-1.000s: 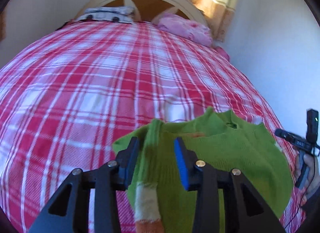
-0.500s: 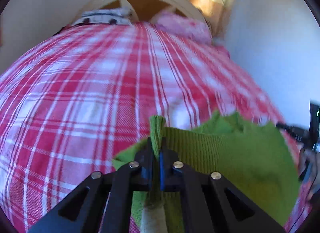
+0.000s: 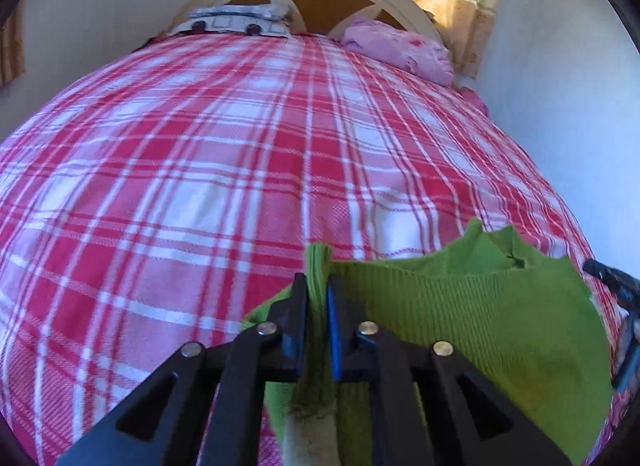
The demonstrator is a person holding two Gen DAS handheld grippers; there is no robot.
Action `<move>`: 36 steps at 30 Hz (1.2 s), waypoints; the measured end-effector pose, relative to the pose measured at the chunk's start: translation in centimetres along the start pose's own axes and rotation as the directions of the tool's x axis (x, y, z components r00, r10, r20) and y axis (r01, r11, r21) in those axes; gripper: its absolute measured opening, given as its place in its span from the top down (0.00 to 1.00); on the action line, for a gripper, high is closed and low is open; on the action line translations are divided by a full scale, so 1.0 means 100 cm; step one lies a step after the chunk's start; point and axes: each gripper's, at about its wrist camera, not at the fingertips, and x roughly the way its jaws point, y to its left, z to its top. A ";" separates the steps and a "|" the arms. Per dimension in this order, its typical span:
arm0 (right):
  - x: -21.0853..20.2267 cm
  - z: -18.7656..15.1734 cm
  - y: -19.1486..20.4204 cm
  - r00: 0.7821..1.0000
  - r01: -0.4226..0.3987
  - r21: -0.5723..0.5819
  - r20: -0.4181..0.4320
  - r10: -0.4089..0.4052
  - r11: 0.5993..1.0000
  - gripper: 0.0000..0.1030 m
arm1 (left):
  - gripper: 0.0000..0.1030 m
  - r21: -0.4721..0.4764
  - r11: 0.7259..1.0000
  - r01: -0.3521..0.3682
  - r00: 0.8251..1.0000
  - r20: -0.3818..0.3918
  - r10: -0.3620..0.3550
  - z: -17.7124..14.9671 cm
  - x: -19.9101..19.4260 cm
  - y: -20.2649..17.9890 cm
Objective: Fold small clothes
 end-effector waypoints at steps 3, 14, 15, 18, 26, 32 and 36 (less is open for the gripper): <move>-0.019 -0.005 0.016 0.997 -0.058 -0.027 0.039 0.059 0.998 0.33 | 0.80 -0.041 0.999 0.003 1.000 0.016 -0.003 0.001 -0.013 0.006; 0.014 -0.041 0.038 0.990 -0.052 -0.056 -0.132 0.044 0.997 0.34 | 0.47 0.072 0.993 -0.091 0.996 -0.003 0.092 -0.043 -0.046 0.002; 0.013 -0.038 0.037 0.991 -0.009 -0.055 -0.132 0.002 0.998 0.34 | 0.47 0.069 0.994 -0.087 0.996 -0.006 0.088 -0.048 -0.047 0.004; 0.003 -0.039 0.045 0.991 0.027 -0.060 -0.130 -0.035 0.998 0.34 | 0.43 0.002 0.999 -0.045 0.999 0.007 0.045 -0.058 -0.057 0.019; -0.064 -0.068 0.119 0.999 -0.044 -0.219 -0.017 0.041 0.975 0.33 | 0.30 -0.198 0.980 0.037 0.999 0.041 -0.029 -0.075 -0.072 0.070; -0.104 -0.108 0.202 0.992 -0.121 -0.381 -0.009 0.127 0.916 0.33 | 0.24 -0.222 0.969 0.104 0.994 0.061 -0.093 -0.080 -0.065 0.073; -0.116 -0.137 0.260 0.988 -0.144 -0.541 -0.031 0.151 0.829 0.32 | 0.24 -0.220 0.969 0.110 0.993 0.070 -0.097 -0.082 -0.067 0.073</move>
